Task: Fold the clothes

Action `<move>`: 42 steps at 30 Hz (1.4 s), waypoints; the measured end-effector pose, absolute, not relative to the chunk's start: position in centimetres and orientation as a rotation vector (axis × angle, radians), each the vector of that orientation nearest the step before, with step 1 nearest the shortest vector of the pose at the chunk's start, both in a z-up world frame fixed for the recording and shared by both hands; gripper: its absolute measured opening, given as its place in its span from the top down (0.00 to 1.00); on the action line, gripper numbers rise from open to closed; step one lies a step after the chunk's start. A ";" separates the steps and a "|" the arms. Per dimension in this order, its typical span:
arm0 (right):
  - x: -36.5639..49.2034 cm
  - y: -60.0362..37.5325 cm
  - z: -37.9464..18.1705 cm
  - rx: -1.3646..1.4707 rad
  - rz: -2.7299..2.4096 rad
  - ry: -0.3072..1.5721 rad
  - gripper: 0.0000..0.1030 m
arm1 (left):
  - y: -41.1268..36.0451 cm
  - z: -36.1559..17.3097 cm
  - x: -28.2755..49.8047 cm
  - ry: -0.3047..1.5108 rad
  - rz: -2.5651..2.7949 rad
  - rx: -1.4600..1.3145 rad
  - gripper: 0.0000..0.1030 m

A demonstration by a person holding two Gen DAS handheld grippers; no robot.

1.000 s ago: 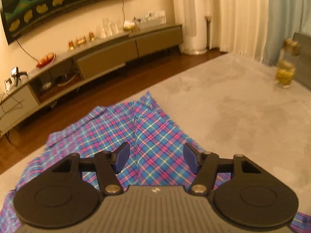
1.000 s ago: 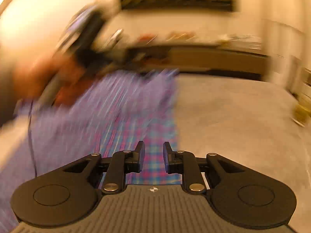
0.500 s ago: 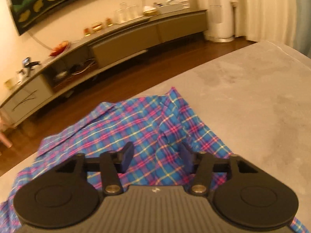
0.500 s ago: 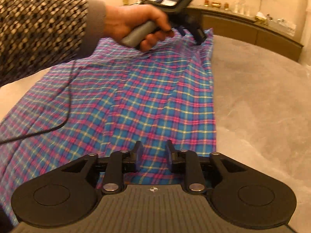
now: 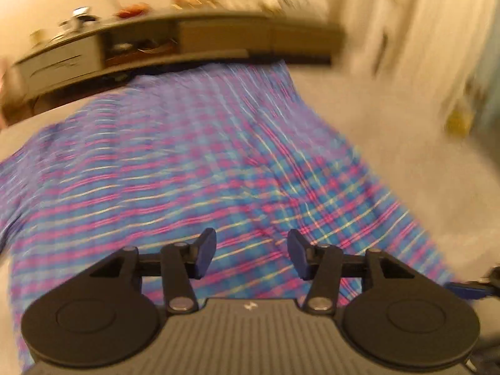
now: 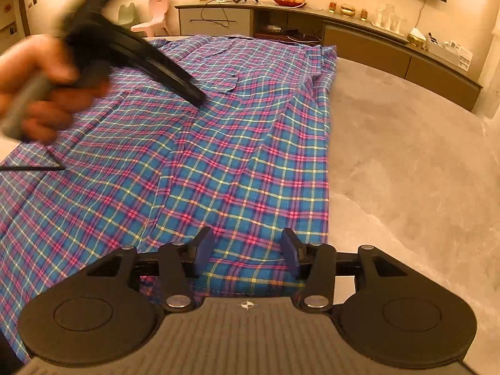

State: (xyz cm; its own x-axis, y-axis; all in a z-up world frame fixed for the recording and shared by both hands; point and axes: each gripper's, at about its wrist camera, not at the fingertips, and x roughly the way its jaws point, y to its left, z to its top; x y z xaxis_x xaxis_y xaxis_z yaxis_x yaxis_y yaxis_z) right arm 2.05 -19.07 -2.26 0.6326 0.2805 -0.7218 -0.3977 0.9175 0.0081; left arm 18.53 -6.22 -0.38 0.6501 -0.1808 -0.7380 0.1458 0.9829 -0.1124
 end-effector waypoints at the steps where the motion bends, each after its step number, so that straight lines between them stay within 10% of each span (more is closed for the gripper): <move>1: 1.9 -19.5 -1.9 -0.138 0.371 0.776 0.50 | -4.0 0.7 16.9 0.804 -0.152 -0.090 0.40; 9: 0.4 -18.7 2.2 0.135 0.426 0.729 0.46 | 17.4 3.0 7.7 0.644 0.369 -0.213 0.35; 13: 1.5 -11.9 5.4 0.383 0.649 0.777 0.29 | 27.3 2.1 4.1 0.621 0.581 -0.396 0.39; 30: 19.0 35.2 -0.3 0.575 0.761 1.125 0.29 | 40.2 -0.7 -8.8 0.302 0.586 -1.051 0.36; 33: 20.5 37.8 -2.1 0.548 0.679 1.133 0.38 | 40.6 -0.8 -8.9 0.294 0.577 -1.041 0.36; 35: 20.9 38.8 -3.1 0.528 0.634 1.143 0.87 | 40.7 -0.8 -8.8 0.301 0.578 -1.028 0.36; 36: 21.1 39.2 -3.5 0.518 0.611 1.148 0.95 | 40.8 -0.9 -8.7 0.304 0.574 -1.025 0.36; 42: 17.7 33.3 0.8 0.497 0.756 1.004 1.00 | 39.5 0.2 -9.2 0.279 0.539 -0.998 0.36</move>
State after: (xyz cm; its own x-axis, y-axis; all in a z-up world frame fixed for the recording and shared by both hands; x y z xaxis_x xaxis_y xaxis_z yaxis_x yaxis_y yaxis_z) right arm 17.72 33.31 0.76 0.3234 0.7596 -0.5643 -0.3317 0.6495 0.6842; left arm -9.19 39.48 0.18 0.8359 0.3000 -0.4596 -0.5485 0.4268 -0.7190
